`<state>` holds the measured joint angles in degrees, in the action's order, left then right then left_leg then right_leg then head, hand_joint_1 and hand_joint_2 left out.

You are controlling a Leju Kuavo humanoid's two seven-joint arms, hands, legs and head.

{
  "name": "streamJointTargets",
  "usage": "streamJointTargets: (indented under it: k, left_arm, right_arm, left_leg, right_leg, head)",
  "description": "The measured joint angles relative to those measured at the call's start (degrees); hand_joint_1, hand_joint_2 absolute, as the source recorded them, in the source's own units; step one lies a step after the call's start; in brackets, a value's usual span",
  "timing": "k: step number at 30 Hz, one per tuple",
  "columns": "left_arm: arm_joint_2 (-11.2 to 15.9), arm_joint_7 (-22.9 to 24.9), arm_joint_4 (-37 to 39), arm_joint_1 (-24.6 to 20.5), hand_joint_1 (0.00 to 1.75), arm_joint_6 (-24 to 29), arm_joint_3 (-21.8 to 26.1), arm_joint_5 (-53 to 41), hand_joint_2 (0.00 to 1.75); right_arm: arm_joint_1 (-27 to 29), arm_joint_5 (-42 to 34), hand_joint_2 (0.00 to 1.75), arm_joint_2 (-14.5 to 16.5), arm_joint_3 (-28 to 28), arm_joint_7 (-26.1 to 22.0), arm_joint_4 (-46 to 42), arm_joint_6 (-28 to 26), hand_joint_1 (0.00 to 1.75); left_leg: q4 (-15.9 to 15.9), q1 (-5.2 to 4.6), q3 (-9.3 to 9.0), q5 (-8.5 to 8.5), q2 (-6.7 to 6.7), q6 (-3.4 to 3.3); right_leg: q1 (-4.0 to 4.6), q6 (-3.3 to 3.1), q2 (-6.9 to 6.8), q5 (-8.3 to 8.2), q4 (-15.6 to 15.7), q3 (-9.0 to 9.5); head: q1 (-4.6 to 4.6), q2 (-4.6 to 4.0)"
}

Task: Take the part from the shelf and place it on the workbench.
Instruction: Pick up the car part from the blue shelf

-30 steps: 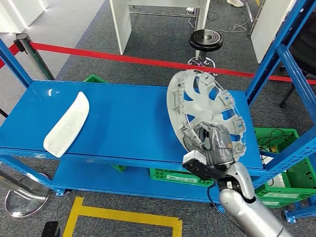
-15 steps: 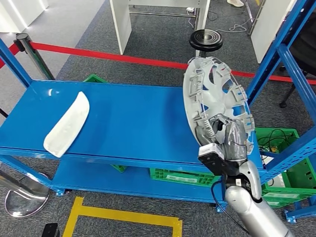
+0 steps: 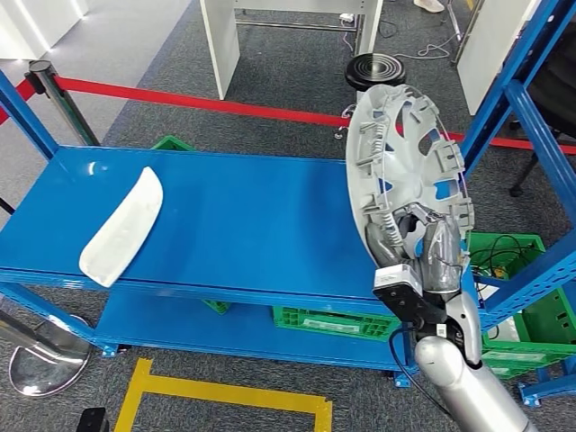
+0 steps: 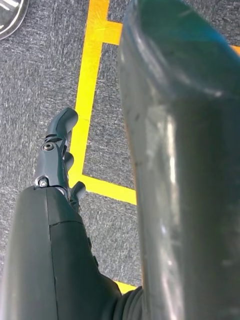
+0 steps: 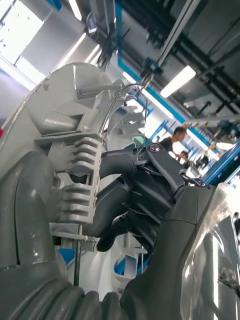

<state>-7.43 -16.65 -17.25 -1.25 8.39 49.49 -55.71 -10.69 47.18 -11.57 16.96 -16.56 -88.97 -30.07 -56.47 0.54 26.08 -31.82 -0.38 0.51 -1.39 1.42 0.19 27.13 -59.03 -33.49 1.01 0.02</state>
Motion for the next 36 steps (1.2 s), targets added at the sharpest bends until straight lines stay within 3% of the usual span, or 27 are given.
streamJointTargets:
  k: [13, 21, 36]
  left_arm:
    - [0.0, 0.0, 0.0, 0.0, 0.0, 0.3, 0.0, -1.1, 0.0]
    - [0.0, 0.0, 0.0, -0.7, 0.0, 0.8, -0.7, -1.9, 0.0]
    - [-0.1, -0.9, 0.1, -1.5, 0.0, 2.3, -1.5, -1.7, 0.0]
  right_arm:
    - [0.7, 0.2, 1.75, 0.6, 6.0, -4.3, -5.8, 2.2, 1.75]
    - [-1.5, 2.6, 1.75, 0.6, 14.0, -4.5, -8.4, 4.7, 1.75]
    - [-3.3, 1.9, 1.75, -1.0, 23.2, -5.1, -15.7, 4.9, 1.75]
  left_leg:
    - [0.0, 0.0, 0.04, 0.0, 0.0, 0.0]
    - [0.0, 0.0, 0.06, 0.01, 0.0, 0.01]
    - [0.0, 0.0, 0.08, 0.0, 0.0, 0.01]
  right_leg:
    - [0.0, 0.0, 0.03, 0.0, 0.0, -0.04]
    - [0.01, 0.0, 0.02, 0.0, 0.0, -0.09]
    - [0.01, 0.0, 0.03, 0.0, 0.0, -0.11]
  head:
    - [0.01, 0.0]
    - [0.01, 0.0]
    - [0.0, 0.0]
